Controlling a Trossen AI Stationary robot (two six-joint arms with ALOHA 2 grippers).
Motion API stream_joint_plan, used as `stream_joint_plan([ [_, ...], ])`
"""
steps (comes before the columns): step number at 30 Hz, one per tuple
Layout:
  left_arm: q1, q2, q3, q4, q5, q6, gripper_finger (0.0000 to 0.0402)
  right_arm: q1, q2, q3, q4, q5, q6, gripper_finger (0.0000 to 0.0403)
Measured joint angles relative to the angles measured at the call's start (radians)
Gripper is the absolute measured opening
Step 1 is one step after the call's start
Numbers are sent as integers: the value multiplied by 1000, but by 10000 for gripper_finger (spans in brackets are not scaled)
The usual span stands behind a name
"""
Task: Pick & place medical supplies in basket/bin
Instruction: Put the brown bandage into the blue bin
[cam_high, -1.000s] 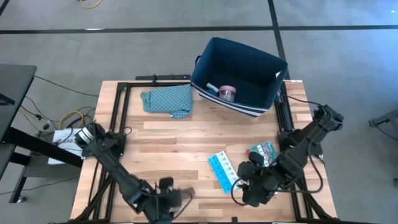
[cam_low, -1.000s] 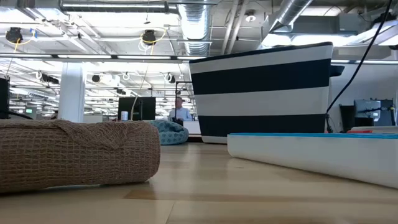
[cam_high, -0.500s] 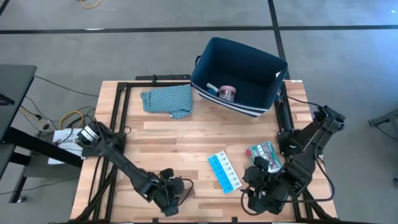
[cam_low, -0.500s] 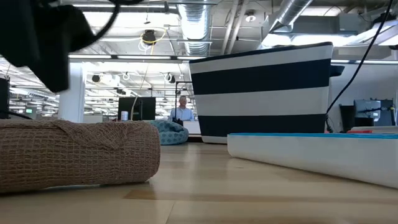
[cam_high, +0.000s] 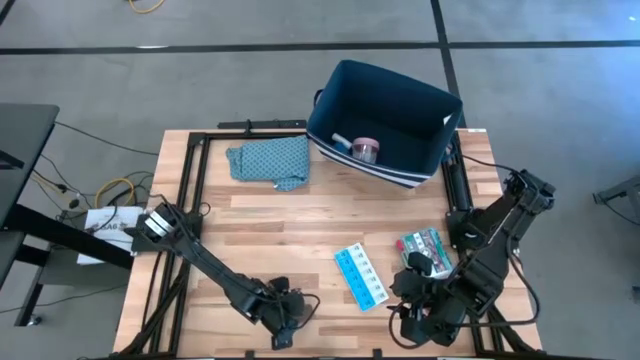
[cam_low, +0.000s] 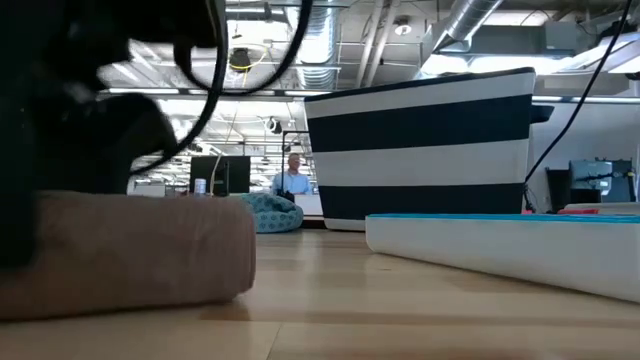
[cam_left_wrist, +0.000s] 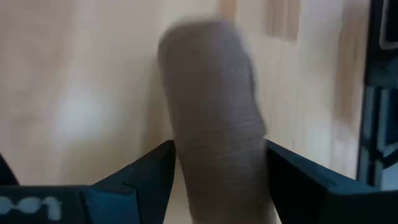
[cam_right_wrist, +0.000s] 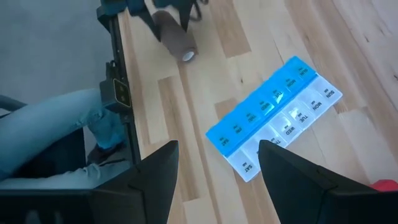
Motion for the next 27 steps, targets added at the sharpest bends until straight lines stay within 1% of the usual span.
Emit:
stream_joint_plan([
  [2,5,25,2,-1,6,-13,220,2,0,0,4,0,0,214],
  [5,15,46,5,-10,13,-81,219,10,0,0,6,0,0,214],
  [8,24,46,5,-13,14,-98,208,10,0,0,6,0,0,214],
  [11,28,22,6,-20,-4,-84,179,10,0,0,5,1,0,214],
  [14,42,5,30,-69,-26,-55,138,10,0,0,4,1,0,214],
  [17,63,-13,87,-128,-70,-18,100,10,0,0,4,3,-1,214],
  [19,79,-29,151,-197,-104,-9,85,10,0,0,4,3,-1,214],
  [22,111,-42,263,-339,-200,75,79,10,0,0,4,3,-2,214],
  [24,146,-51,356,-421,-315,130,81,10,0,0,4,4,-4,214],
  [26,197,-58,471,-500,-438,132,83,13,0,0,4,7,-23,214],
  [27,223,-58,527,-534,-479,133,83,14,0,0,4,7,-34,214],
])
